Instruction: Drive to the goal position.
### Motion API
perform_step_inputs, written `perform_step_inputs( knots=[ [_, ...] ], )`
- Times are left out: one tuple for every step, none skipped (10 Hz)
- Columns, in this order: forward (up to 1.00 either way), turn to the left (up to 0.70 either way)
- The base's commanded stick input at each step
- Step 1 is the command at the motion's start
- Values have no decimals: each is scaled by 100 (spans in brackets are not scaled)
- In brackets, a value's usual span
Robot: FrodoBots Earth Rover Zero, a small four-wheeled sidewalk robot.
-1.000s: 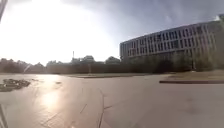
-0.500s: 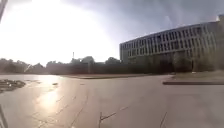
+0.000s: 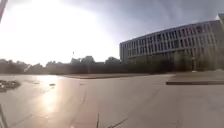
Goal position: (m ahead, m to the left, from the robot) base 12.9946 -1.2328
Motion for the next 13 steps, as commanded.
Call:
perform_step_inputs(
  knots=[
    [70, 0],
    [70, -27],
    [70, -35],
    [70, -35],
    [70, -35],
    [70, -16],
    [70, 0],
    [70, 0],
    [70, 0],
    [70, 0],
    [70, 0],
    [70, 0],
    [70, 0]
  ],
)
